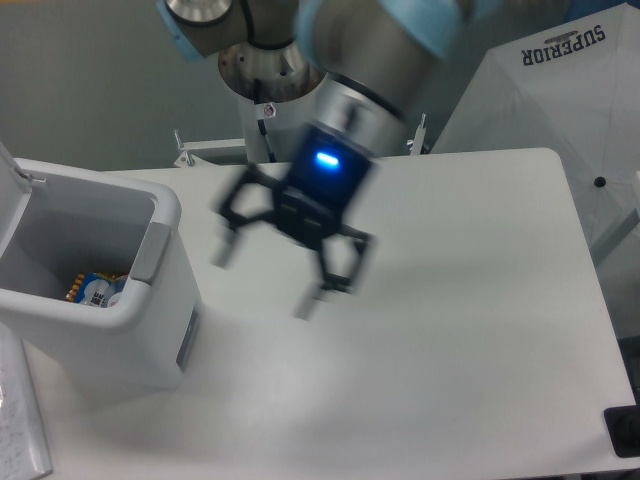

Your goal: Place the trash in the trash can

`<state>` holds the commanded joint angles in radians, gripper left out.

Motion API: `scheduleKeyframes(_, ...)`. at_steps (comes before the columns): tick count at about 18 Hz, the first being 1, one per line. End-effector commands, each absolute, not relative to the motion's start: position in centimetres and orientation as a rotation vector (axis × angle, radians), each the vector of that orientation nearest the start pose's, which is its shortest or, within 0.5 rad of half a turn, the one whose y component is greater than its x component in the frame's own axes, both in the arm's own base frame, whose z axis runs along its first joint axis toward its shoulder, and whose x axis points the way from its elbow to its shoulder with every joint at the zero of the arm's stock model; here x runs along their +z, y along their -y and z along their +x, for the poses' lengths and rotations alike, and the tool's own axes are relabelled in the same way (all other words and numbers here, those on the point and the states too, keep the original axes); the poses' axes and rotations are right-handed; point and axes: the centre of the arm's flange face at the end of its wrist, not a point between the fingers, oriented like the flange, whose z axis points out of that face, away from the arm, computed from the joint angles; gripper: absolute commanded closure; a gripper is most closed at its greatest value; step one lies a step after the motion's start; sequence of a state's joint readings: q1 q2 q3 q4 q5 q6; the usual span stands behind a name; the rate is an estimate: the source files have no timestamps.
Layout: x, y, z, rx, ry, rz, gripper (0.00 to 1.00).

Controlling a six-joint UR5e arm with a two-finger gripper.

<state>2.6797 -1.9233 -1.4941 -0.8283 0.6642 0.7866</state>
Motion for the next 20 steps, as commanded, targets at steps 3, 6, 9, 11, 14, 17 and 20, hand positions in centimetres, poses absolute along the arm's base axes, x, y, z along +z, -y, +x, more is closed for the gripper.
scheduleKeyframes(3, 42.2, -47.1, -52.7, -0.054, 0.070, -2.254, 0.00)
scheduleKeyframes(6, 41.2, -47.7, -56.8, 0.194, 0.129, -2.464, 0.00)
scheduleKeyframes(9, 39.5, -49.4, -56.2, 0.316, 0.082, -2.618, 0.00)
scheduleKeyframes(11, 39.0, -49.4, -55.8, 0.350, 0.021, -2.670, 0.00)
scheduleKeyframes(14, 38.4, -48.5, -56.1, 0.362, 0.011, -2.821, 0.00)
scheduleKeyframes(17, 38.9, -49.1, -55.6, 0.354, -0.126, -2.917, 0.00)
scheduleKeyframes(20, 38.9, -48.8, -55.4, 0.307, -0.163, -2.945, 0.00)
